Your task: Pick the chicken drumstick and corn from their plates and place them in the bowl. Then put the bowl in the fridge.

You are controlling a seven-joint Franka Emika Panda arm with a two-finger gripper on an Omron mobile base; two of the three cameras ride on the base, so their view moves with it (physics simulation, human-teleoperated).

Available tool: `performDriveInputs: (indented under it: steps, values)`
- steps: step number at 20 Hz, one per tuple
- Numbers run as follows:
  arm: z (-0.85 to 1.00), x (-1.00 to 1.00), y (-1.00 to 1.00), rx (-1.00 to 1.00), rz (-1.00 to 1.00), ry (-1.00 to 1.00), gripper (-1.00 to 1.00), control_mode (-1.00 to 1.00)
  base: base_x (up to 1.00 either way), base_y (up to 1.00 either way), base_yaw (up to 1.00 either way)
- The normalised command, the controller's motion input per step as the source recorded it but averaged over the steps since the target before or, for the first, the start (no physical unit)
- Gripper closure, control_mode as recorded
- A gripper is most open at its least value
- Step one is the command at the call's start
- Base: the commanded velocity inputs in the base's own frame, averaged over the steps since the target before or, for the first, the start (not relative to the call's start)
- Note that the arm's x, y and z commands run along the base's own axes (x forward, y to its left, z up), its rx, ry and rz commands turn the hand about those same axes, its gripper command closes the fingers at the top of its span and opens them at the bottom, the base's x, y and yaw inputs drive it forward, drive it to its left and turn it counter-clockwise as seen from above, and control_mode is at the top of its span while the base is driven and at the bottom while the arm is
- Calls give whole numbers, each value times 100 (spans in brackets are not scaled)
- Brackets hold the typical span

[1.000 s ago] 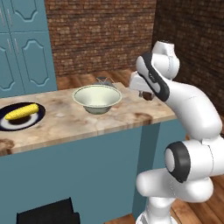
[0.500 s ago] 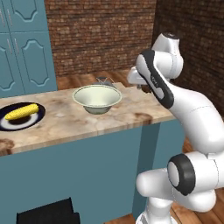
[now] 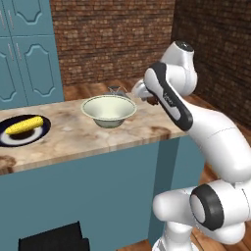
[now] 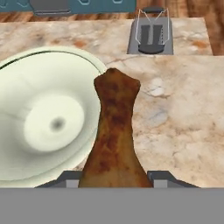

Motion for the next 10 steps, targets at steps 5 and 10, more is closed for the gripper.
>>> performDriveInputs:
  steps: [5,10]
  values:
    - [17,8,31,-1,16,8,100,-100,0,0,0]
    - [26,3,22,-3,3,20,100,-100,0,0,0]
